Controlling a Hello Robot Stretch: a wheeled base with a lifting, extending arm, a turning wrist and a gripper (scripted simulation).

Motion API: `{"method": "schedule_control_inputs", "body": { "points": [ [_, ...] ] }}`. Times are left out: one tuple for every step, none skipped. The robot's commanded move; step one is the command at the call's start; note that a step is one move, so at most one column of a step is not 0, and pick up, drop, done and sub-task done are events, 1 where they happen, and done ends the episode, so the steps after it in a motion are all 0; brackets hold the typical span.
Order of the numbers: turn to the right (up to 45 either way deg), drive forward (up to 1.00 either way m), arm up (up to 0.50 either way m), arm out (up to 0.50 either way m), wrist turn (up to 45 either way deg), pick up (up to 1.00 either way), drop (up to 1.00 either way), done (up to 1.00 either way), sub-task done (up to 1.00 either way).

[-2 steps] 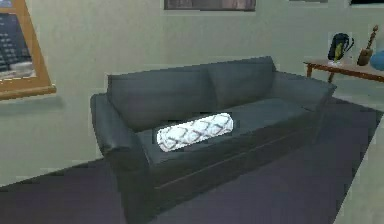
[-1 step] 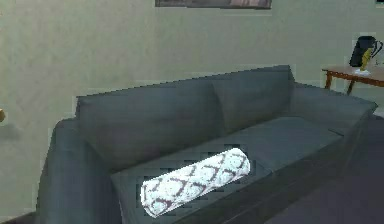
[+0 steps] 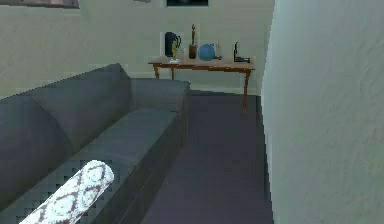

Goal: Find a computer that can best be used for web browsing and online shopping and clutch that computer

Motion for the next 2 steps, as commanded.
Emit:
{"method": "schedule_control_inputs", "body": {
  "points": [
    [12.0,0.0,0.0,0.0,0.0,0.0,0.0,0.0,0.0],
    [0.0,1.0,0.0,0.0,0.0,0.0,0.0,0.0,0.0]
  ]
}}
